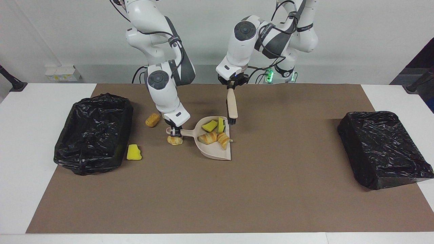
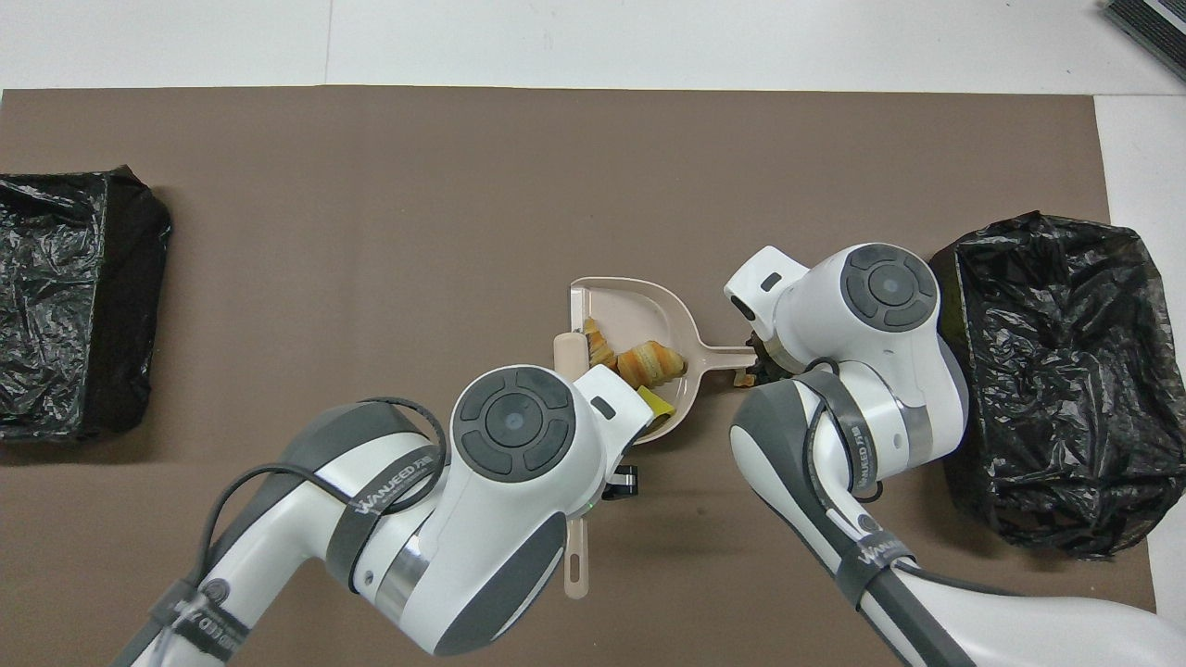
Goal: Sweep and dump trash in bin
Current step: 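Sweep the remaining pieces into the dustpan with the left gripper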
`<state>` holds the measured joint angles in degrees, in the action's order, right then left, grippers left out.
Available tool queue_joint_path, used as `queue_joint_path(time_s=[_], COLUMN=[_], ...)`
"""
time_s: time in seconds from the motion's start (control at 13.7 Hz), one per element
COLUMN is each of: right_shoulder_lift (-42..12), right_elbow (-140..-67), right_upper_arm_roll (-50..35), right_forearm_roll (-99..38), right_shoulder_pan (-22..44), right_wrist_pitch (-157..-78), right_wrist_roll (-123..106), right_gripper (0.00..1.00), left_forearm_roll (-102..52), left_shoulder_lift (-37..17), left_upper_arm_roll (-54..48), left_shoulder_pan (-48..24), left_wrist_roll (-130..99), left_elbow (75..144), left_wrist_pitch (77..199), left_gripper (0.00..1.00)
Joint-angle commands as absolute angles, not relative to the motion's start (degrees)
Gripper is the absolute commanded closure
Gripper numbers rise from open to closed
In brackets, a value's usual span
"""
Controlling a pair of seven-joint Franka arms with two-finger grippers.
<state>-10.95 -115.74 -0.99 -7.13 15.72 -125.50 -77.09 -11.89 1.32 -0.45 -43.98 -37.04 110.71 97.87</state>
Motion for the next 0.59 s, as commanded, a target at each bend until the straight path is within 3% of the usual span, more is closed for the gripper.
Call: queue_joint_path(time_s=[0.0, 0.22, 0.51], right_shoulder_lift=[-9.3, -8.4, -8.3], right_elbow=[-116.8, -113.7, -106.4], right_upper_arm_roll=[-1.6, -1.6, -1.5], right_forearm_roll=[-12.2, -13.3, -13.5], right_shoulder_pan=[12.6, 9.5, 3.8], right_wrist_pitch=[-126.7, -122.3, -109.3], right_wrist_roll=[-85.8, -92.0, -96.6], right_gripper=[1.0, 1.0, 1.0], left_forearm_roll=[-10.8, -10.8, -10.8], left_shoulder_lift=[7.6, 15.9, 16.8], left_upper_arm_roll=[-0.4, -1.7, -7.0], left_shoulder_pan=[-44.2, -45.2, -46.8], left_wrist_roll=[-41.5, -43.1, -48.6], left_elbow=[119.8, 134.4, 141.4], left_wrist_pitch=[96.3, 105.4, 113.7], left_gripper=[1.0, 1.0, 1.0])
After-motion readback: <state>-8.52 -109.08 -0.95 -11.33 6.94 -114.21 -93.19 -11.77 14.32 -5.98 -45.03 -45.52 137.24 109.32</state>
